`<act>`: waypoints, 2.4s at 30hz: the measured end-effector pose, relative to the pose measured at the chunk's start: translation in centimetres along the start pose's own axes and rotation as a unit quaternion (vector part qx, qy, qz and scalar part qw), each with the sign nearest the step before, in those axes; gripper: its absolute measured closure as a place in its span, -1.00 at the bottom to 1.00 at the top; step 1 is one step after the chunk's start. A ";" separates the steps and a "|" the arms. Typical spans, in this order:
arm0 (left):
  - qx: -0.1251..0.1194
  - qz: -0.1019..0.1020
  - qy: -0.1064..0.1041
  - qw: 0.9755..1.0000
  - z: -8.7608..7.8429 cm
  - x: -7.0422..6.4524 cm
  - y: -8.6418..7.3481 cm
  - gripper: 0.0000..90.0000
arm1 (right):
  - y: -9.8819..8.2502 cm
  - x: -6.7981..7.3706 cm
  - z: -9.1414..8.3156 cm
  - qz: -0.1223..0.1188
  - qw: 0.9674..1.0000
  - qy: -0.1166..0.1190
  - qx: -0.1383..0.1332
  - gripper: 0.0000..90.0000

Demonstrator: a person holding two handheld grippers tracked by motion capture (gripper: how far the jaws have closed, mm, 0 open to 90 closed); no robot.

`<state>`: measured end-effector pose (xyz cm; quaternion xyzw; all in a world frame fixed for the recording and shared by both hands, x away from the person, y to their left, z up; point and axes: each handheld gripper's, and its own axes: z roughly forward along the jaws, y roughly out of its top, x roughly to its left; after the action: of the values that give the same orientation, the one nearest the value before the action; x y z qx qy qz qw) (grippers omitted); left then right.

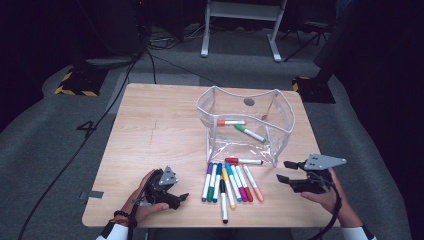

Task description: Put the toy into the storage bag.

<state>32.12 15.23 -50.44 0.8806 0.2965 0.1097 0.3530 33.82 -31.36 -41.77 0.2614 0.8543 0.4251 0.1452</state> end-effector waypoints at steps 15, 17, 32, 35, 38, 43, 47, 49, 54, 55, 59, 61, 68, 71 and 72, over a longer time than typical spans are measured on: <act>0.000 -0.001 0.000 1.000 0.0 0.0 0.0 -0.71 | -2.2 2.9 7.3 0.003 0.996 0.052 0.069 -0.02; 0.000 -0.001 0.000 1.000 0.0 0.0 0.0 -0.71 | -2.4 2.8 7.8 0.001 0.996 0.045 0.077 0.00; 0.000 -0.001 0.000 1.000 0.0 0.0 0.0 -0.71 | -3.4 1.2 7.7 0.007 0.996 0.005 0.090 0.66; 0.000 -0.001 0.000 1.000 0.0 0.0 0.0 -0.71 | -3.6 0.8 7.4 0.014 0.996 0.014 0.090 0.67; 0.000 -0.001 0.000 1.000 0.0 0.0 0.0 -0.71 | -3.5 0.6 6.9 0.007 0.996 0.016 0.088 0.67; 0.000 -0.001 0.000 1.000 0.0 0.0 0.0 -0.71 | -2.7 0.5 5.4 -0.005 0.998 0.022 0.067 0.67; 0.000 -0.001 0.000 1.000 0.0 0.0 0.0 -0.71 | -1.7 0.7 3.9 -0.021 0.998 0.022 0.048 0.67; 0.000 -0.001 0.000 1.000 0.0 0.0 0.0 -0.71 | -1.0 1.0 3.0 -0.030 0.999 0.023 0.038 0.67; 0.000 -0.001 0.000 1.000 0.0 0.0 0.0 -0.71 | 0.8 1.6 1.0 -0.055 0.998 0.021 0.014 0.67; 0.000 -0.001 0.000 1.000 0.0 0.0 0.0 -0.71 | 1.3 1.7 0.7 -0.062 0.998 0.020 0.010 0.67; 0.000 -0.001 0.000 1.000 0.0 0.0 0.0 -0.71 | 3.3 1.8 -0.7 -0.081 0.997 0.018 -0.006 0.67; 0.000 -0.001 0.000 1.000 0.0 0.0 0.0 -0.71 | 4.3 1.9 -1.2 -0.094 0.995 0.019 -0.013 0.67; 0.000 -0.001 0.000 1.000 0.0 0.0 0.0 -0.71 | 8.0 1.7 -2.5 -0.121 0.992 0.018 -0.036 0.67; 0.000 -0.001 0.000 1.000 0.0 0.0 0.0 -0.71 | 9.7 1.0 -2.9 -0.128 0.991 0.009 -0.043 0.67; 0.000 -0.001 0.000 1.000 0.0 0.0 0.0 -0.71 | 10.2 0.7 -3.0 -0.128 0.991 0.005 -0.044 0.67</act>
<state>32.11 15.22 -50.45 0.8803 0.2971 0.1098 0.3532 35.08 -27.80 -31.79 0.1409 0.8621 0.4415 0.2051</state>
